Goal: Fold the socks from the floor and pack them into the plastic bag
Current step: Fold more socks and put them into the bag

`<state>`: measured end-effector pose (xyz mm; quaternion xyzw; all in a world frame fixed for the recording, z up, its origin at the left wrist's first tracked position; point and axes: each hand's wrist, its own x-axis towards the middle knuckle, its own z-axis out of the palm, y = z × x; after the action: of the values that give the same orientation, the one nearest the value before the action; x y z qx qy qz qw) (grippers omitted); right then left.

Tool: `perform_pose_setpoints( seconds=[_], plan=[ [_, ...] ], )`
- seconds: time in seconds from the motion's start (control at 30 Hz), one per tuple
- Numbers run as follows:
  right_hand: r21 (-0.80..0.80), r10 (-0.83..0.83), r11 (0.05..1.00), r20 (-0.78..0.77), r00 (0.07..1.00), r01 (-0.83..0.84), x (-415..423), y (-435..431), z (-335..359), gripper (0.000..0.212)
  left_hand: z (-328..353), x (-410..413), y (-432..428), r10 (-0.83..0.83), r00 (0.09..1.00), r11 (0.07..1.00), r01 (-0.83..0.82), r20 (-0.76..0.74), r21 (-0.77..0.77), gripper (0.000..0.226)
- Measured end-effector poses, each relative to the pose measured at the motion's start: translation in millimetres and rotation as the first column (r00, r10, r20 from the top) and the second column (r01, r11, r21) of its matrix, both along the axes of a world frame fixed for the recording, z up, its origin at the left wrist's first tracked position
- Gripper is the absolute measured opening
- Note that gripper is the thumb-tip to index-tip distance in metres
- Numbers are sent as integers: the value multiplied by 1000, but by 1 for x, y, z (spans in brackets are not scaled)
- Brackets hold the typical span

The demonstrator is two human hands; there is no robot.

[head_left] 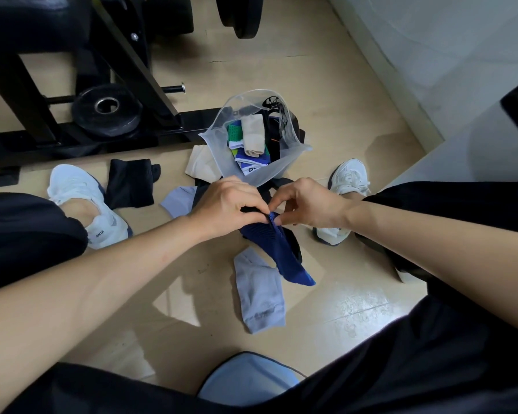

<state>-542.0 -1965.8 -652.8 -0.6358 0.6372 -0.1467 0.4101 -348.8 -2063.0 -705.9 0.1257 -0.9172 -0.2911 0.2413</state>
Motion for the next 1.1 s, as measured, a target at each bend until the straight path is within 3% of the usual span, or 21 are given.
perform_pose_setpoints(
  seconds=[0.17,0.33,0.53,0.6,0.7,0.83,0.93,1.0,1.1],
  plan=[
    [-55,62,996,-87,994,-67,-2,-1,-1,10,-2,1,-1,-7,999,998,5,48,59,6],
    [-44,191,977,-254,948,-208,-13,3,-6,10,-11,13,-7,-55,968,993,28,245,111,8],
    [45,88,996,-319,944,-77,-50,6,-4,8,-39,71,-48,155,803,973,-226,575,54,13],
    [41,81,997,-311,947,-72,-45,1,-2,8,-42,70,-52,157,788,961,-261,595,93,14],
    [45,93,996,-300,949,-83,-38,-4,-7,9,-43,62,-49,116,778,940,-287,617,185,48],
    [67,64,997,-247,967,-49,-37,-4,-6,8,-27,39,-22,67,875,866,-289,479,408,76],
    [48,60,997,-168,984,-53,-31,-4,0,6,-16,15,10,22,901,847,-247,433,471,88],
    [47,53,998,-101,994,-48,-28,-4,4,11,-16,4,26,53,916,870,-238,398,432,74],
    [83,27,996,0,1000,-27,-28,-3,7,14,-16,-3,28,102,946,882,-229,308,412,21]
  ],
)
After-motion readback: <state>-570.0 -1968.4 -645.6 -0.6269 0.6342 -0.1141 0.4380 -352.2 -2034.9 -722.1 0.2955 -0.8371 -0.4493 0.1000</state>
